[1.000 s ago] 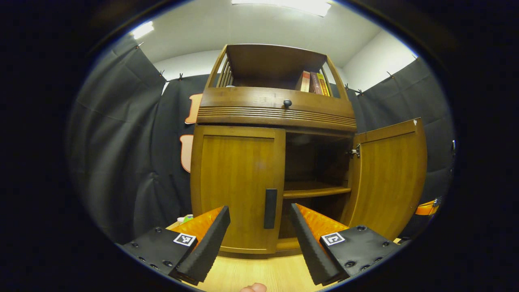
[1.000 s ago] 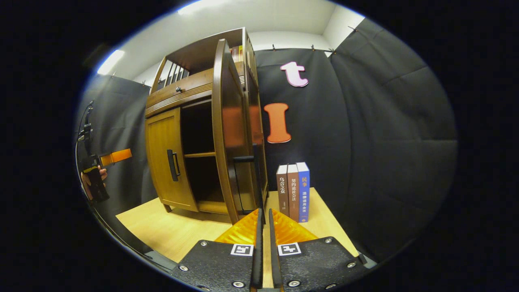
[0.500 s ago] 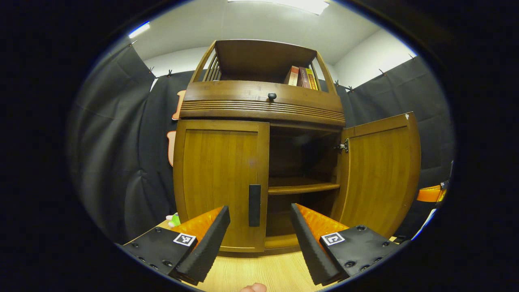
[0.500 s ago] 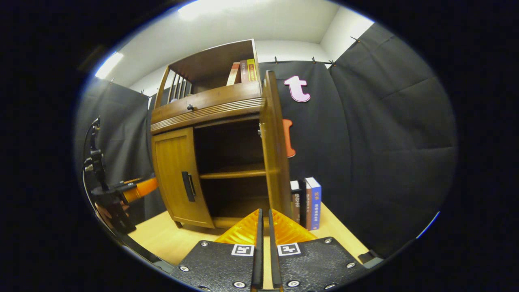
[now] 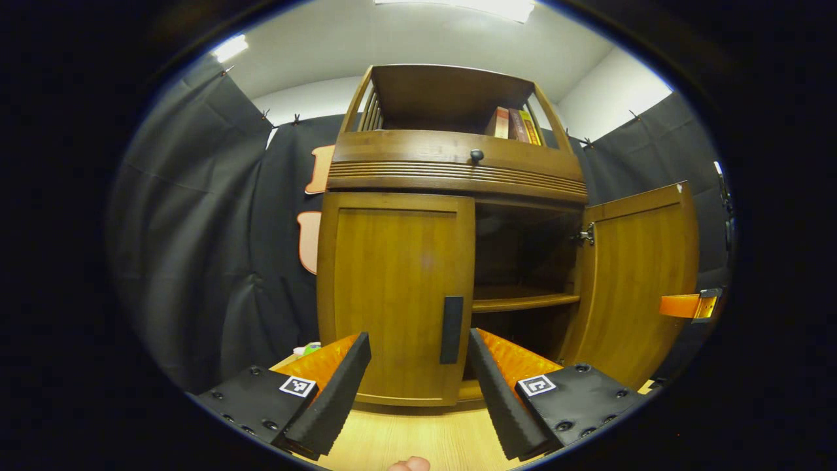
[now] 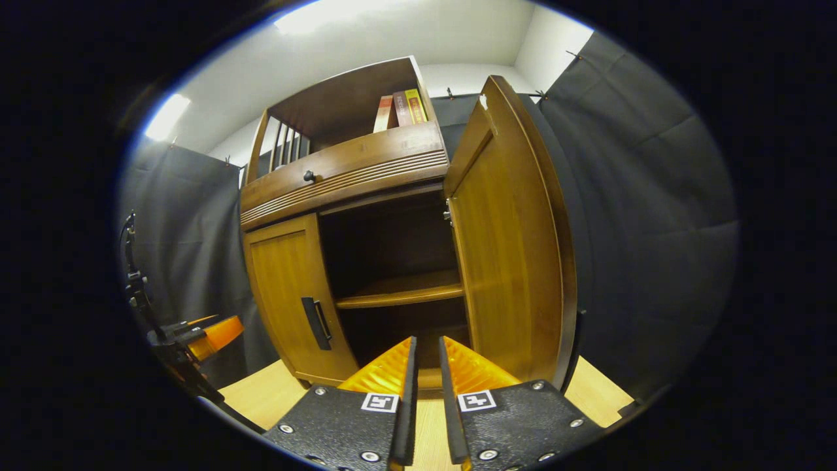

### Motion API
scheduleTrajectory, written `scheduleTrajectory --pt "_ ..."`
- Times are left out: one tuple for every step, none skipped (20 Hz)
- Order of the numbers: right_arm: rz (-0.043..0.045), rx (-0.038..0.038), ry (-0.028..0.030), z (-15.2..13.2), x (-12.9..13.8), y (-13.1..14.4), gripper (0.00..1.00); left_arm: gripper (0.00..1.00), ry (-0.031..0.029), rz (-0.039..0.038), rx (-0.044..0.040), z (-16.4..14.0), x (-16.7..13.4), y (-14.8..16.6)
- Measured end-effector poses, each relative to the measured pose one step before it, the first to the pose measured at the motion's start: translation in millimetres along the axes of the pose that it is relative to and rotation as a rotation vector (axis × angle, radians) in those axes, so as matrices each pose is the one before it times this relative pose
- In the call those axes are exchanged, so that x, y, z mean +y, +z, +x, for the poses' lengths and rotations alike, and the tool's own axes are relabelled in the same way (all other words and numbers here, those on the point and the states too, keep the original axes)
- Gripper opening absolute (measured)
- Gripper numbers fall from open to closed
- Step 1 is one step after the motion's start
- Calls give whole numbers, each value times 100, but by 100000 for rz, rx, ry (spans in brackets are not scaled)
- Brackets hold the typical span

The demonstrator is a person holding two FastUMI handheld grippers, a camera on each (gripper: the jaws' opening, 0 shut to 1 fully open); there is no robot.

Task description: Open the right door of the double-door shoe cabinet with the right hand, and open the left door with the left hand.

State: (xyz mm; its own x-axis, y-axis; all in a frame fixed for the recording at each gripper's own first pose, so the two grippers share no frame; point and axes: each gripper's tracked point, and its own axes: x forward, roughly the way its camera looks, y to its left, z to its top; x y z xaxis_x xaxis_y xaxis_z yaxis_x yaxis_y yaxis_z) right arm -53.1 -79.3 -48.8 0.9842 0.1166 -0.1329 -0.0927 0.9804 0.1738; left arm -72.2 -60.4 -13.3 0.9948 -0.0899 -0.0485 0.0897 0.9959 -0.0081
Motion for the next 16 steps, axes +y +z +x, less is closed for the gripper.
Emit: scheduleTrajectory --pt "-257 -781 -236 137 -31 82 24 98 806 90 633 217 407 -37" --pt "-443 -319 190 83 161 142 29 97 920 366 317 338 392 -127" --pt "-957 -80 348 -58 172 -44 48 97 915 662 -23 463 551 -279" --pt "-1615 141 -61 -96 48 -137 51 96 821 872 35 327 395 -73" --pt "-2250 561 8 -8 70 -195 52 96 629 1003 -155 303 213 21" --pt "-2546 842 -212 36 113 -397 61 95 423 856 -163 251 72 -65" --pt "-2767 754 -452 14 52 -290 71 95 -16 522 -381 214 -101 28" --pt "-2322 75 -781 33 -72 -199 81 94 -502 323 -412 235 -210 130" --pt "-1482 -188 -799 -57 -47 -196 90 94 -742 258 -409 201 -393 58" --pt "-648 -191 -335 133 181 -162 100 94 -974 271 -33 139 -399 97" --pt "14 -44 138 -61 119 -293 92 95 -997 72 -121 245 -429 -41" --pt "179 -66 160 189 92 14 92 95 -899 -276 -421 178 -378 76" --pt "196 -301 9 5 16 51 92 94 -767 -646 -596 309 -440 135" --pt "269 -120 -35 127 23 207 92 94 -861 -929 -607 473 -361 54" --pt "435 -49 328 174 8 102 92 94 -1478 -673 -42 554 -572 -42" --pt "662 -173 30 127 46 156 92 95 -650 14 87 647 -426 -98"
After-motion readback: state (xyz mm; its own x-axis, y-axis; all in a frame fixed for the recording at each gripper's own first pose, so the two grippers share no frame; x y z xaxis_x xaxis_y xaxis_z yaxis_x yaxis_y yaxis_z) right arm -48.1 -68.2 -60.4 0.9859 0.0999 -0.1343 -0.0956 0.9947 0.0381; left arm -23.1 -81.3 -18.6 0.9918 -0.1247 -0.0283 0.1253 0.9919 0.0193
